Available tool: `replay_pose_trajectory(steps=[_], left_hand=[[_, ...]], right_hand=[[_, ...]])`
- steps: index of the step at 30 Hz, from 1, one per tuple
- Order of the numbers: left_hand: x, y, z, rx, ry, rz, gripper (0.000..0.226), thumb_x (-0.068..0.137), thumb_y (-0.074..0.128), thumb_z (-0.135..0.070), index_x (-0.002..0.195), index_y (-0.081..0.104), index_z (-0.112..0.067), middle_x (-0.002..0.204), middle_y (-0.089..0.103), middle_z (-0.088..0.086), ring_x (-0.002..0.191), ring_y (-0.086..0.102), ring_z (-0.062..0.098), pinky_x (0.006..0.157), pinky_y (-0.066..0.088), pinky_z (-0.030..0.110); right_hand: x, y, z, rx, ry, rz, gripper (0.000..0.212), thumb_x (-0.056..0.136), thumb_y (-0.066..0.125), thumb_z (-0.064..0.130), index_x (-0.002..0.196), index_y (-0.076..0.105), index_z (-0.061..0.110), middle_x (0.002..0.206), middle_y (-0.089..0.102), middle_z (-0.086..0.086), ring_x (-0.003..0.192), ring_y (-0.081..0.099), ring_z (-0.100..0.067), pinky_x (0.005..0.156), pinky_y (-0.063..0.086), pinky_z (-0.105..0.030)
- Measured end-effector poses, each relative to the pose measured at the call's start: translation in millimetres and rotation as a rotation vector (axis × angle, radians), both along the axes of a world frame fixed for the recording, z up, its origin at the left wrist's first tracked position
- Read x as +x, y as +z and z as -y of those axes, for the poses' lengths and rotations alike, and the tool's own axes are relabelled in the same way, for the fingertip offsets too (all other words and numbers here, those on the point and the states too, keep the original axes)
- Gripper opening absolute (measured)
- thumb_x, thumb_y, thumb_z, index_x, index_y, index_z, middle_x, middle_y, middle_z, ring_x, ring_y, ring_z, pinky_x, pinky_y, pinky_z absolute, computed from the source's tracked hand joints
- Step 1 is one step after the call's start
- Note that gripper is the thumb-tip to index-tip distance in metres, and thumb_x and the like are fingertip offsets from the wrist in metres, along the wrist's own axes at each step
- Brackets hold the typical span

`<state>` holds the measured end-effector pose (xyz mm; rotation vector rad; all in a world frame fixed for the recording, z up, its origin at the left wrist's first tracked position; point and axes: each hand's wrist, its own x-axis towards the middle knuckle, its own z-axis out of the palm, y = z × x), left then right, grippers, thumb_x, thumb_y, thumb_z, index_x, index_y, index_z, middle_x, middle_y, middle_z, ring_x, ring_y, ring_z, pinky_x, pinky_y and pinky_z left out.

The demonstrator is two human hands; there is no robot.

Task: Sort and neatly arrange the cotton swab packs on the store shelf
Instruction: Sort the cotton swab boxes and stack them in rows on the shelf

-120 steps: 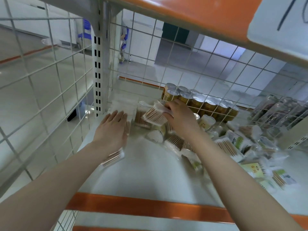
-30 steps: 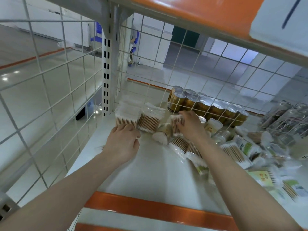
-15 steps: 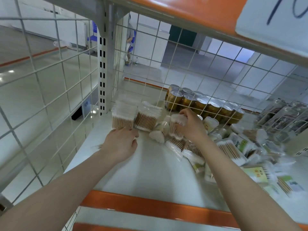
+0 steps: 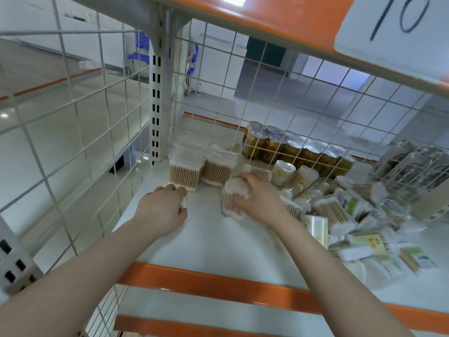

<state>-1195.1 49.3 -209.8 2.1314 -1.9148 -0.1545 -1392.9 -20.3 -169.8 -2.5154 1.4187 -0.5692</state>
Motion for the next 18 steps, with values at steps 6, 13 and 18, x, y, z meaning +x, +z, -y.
replay_pose_trajectory(steps=[6,13,18], left_hand=[[7.1,-1.3,-8.9,-0.008,0.045,0.014,0.037,0.09,0.044,-0.031,0.126,0.045,-0.02,0.119,0.052,0.001,0.11,0.049,0.023,0.079,0.037,0.029],[14.2,-2.0,-17.4,-0.009,0.107,0.048,0.033,0.092,0.042,-0.033,0.12,0.05,-0.018,0.112,0.054,0.002,0.109,0.049,0.022,0.079,0.041,0.03],[16.7,-3.1,-19.6,-0.016,0.154,0.054,0.027,0.092,0.041,-0.034,0.109,0.05,-0.015,0.108,0.054,0.002,0.108,0.048,0.022,0.068,0.035,0.028]], right_hand=[[17.2,-9.2,-10.5,0.037,0.03,0.016,0.048,0.077,0.068,0.017,0.122,0.054,0.006,0.115,0.053,-0.012,0.106,0.049,-0.024,0.074,0.028,-0.017],[39.5,-18.4,-12.7,0.051,-0.011,0.027,0.051,0.081,0.067,0.026,0.126,0.05,0.006,0.121,0.05,-0.012,0.111,0.046,-0.025,0.09,0.034,-0.027],[58.6,-21.0,-10.7,0.077,-0.021,0.059,0.053,0.082,0.066,0.03,0.127,0.049,0.009,0.124,0.048,-0.01,0.112,0.045,-0.023,0.086,0.031,-0.023]])
